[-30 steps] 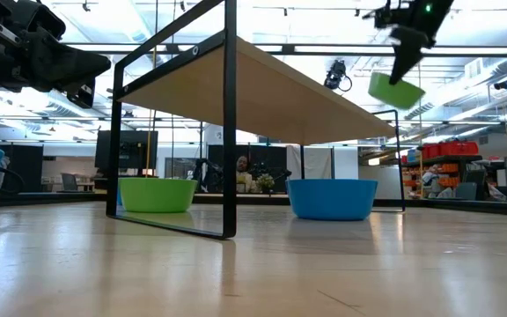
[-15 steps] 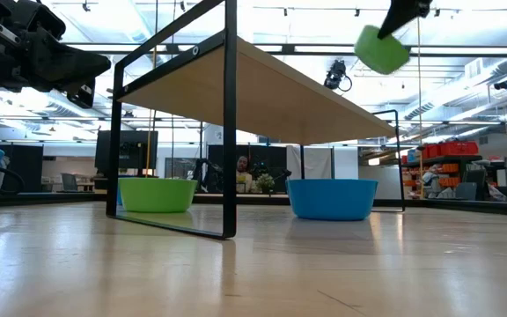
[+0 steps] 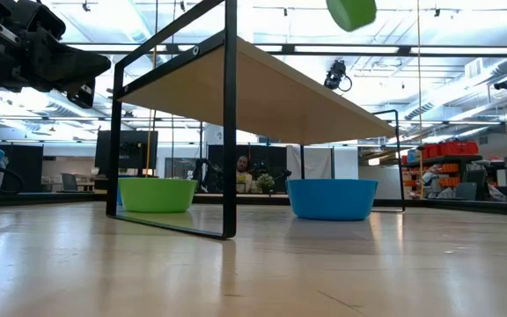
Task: Pick & Place Mini bowls
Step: Put the top green bowl on the shelf
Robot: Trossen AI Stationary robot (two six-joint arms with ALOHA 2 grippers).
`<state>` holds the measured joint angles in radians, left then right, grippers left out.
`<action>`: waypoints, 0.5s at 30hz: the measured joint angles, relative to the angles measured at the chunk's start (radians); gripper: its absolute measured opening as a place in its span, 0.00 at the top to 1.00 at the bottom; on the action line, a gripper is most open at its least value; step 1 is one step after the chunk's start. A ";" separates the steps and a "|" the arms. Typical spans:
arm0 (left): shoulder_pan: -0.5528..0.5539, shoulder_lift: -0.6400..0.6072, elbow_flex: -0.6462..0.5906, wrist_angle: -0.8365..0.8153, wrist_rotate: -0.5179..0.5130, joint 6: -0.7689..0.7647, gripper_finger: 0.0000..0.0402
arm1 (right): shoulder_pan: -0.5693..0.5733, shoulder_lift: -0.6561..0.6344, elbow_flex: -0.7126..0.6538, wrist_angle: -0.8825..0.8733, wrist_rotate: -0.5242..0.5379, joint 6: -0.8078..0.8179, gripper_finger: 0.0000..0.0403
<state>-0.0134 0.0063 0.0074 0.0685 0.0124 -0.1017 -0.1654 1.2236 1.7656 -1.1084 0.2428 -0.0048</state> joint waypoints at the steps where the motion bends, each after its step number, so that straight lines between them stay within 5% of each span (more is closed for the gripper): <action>1: 0.000 0.000 0.000 0.000 0.000 0.000 0.92 | 0.003 0.015 0.019 -0.002 -0.010 -0.007 1.00; 15: 0.000 0.000 0.000 0.000 0.000 0.000 0.92 | 0.007 0.195 0.089 -0.189 -0.060 -0.380 1.00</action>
<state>-0.0134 0.0062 0.0072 0.0681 0.0124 -0.1014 -0.1585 1.4186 1.8542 -1.2975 0.1825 -0.3851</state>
